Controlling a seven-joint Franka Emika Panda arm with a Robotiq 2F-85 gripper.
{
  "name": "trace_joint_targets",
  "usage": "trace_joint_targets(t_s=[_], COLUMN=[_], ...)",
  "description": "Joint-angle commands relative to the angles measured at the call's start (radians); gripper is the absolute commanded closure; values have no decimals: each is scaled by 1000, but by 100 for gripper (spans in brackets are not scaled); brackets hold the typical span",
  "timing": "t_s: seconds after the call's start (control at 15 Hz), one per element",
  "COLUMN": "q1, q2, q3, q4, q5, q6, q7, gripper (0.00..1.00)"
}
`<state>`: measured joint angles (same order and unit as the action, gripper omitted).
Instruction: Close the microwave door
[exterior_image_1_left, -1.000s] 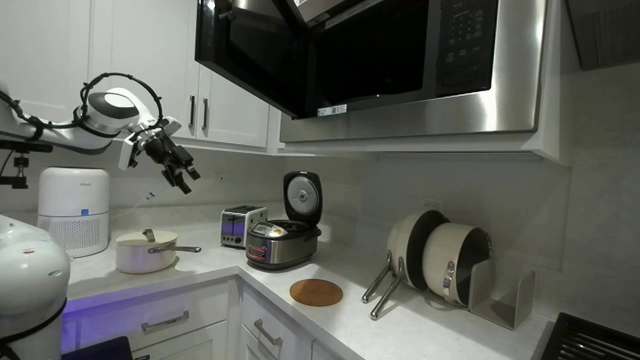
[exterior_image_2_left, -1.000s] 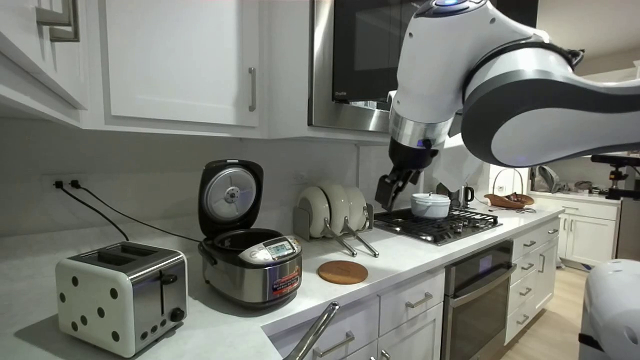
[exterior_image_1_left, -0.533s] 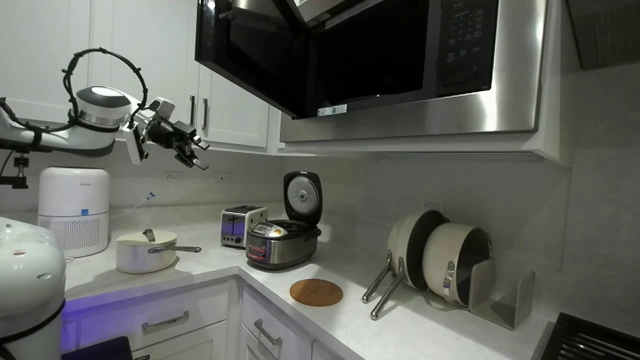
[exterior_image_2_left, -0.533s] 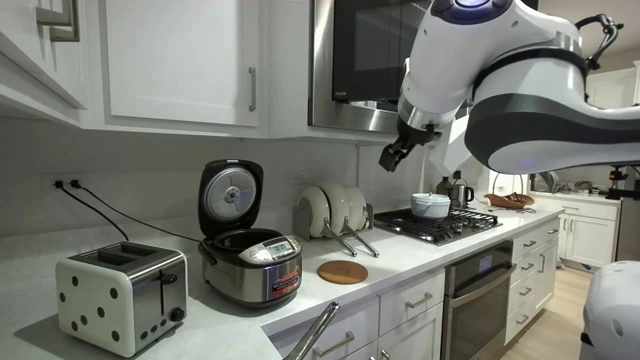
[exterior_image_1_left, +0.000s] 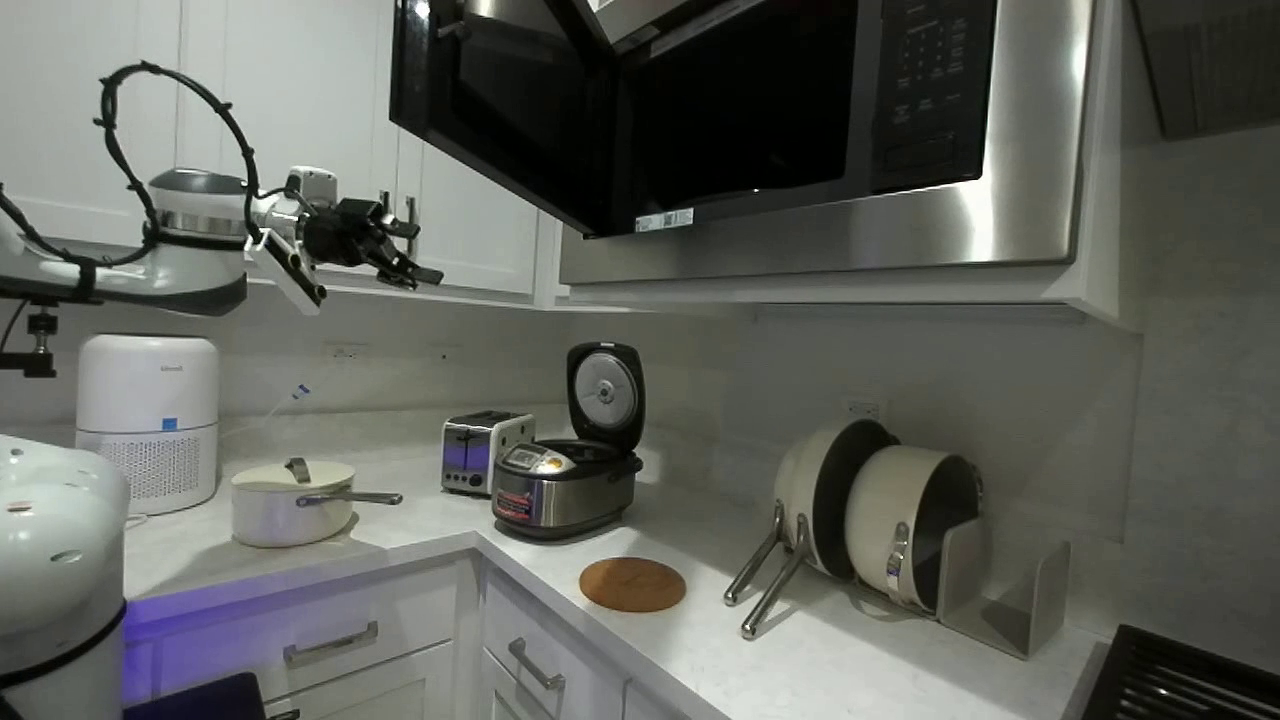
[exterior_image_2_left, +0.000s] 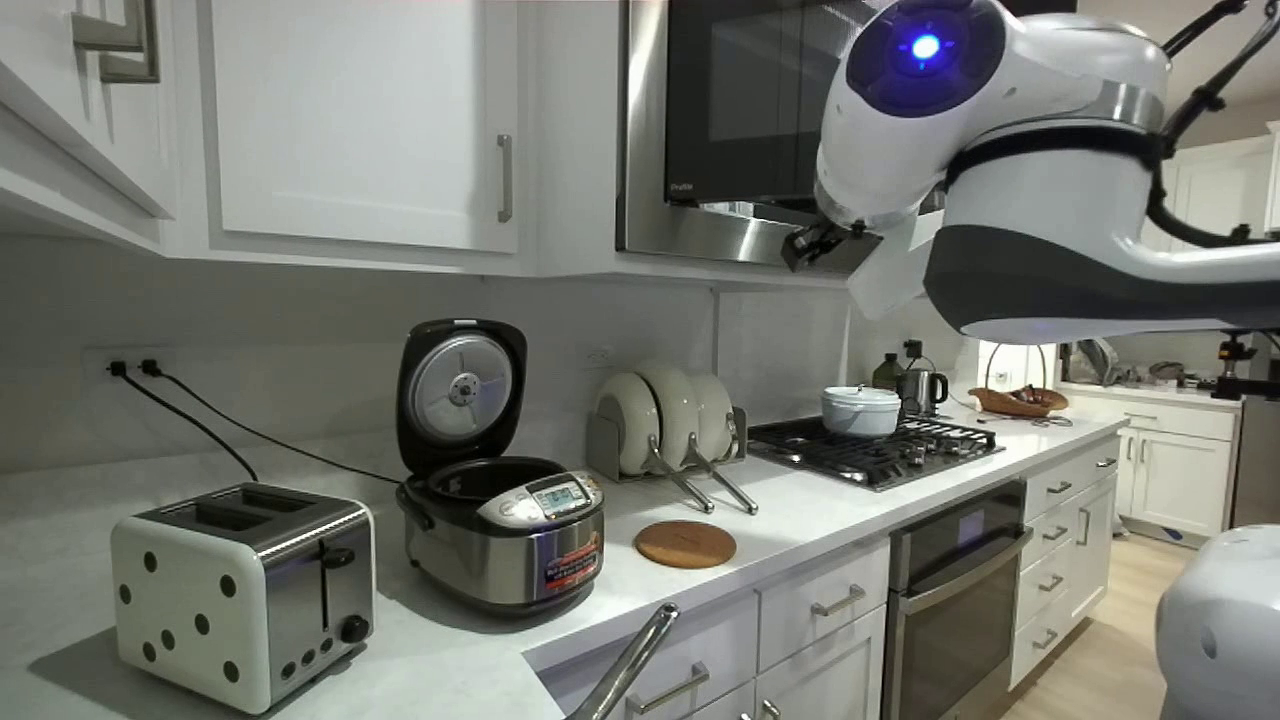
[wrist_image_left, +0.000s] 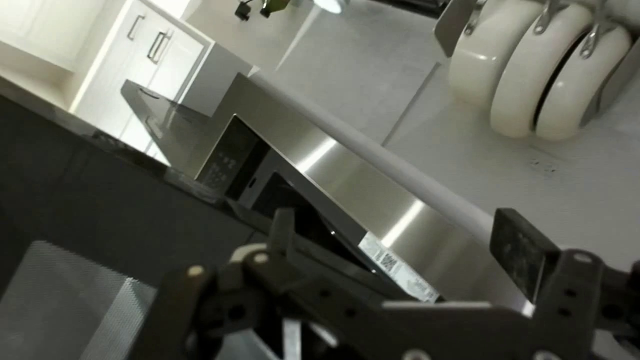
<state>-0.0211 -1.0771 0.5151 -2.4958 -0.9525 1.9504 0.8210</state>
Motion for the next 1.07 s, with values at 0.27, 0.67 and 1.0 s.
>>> trace_joint_targets(t_s=[0.27,0.67,1.0], q1=[34,191,283], q2=[-12,-21,-17], q3=[-1,-138,-292], q4=[36,14,21], q5=[-272,-395,-454], q6=[-177,-177,-112], q7=[264,380,399], gripper=[0,0,0])
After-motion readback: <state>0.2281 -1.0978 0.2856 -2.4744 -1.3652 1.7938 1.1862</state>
